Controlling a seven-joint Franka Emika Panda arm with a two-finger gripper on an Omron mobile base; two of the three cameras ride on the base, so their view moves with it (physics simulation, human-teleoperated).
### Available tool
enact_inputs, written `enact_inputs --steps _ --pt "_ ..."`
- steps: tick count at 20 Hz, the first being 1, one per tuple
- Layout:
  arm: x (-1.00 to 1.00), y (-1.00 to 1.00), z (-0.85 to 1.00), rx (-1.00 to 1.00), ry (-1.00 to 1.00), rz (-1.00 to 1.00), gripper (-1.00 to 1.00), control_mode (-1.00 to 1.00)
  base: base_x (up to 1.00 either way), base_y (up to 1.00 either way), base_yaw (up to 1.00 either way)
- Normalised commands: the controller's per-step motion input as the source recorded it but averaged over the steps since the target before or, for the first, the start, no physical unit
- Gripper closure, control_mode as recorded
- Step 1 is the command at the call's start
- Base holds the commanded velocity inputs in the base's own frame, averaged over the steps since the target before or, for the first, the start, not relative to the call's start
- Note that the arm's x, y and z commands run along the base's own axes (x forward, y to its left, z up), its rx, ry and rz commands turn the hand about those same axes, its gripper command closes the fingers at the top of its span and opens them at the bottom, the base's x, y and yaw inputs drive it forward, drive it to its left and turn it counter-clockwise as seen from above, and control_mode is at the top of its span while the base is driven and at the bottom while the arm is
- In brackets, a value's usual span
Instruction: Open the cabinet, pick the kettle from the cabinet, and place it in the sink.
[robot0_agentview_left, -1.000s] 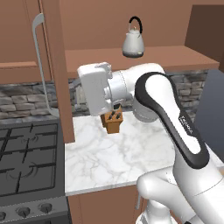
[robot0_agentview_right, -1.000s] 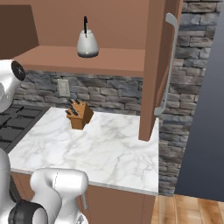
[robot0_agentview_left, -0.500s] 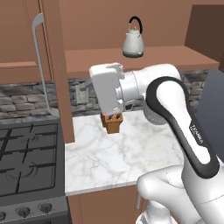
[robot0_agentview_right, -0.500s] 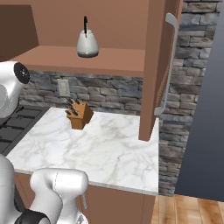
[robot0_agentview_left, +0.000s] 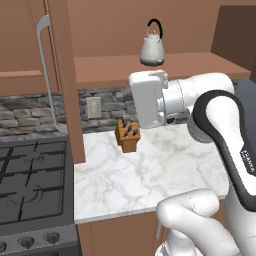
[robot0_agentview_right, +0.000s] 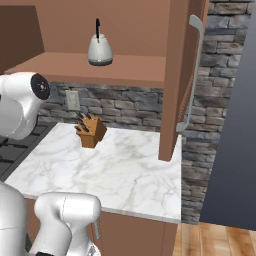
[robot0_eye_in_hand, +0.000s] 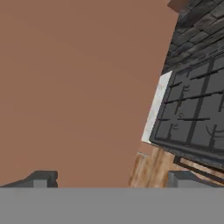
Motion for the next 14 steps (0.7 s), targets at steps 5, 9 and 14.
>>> enact_inputs --steps 5,9,14 --pt "0.00 -0.46 0.03 -0.03 -0.15 -0.07 -1.00 -1.00 0.00 0.00 0.00" --pt "0.00 -0.46 0.06 -0.06 -0.16 -0.06 -1.00 -1.00 0.00 0.00 0.00" --pt "0.00 -0.41 0.06 -0.08 -0.13 -0.11 -1.00 -1.00 0.00 0.00 0.00"
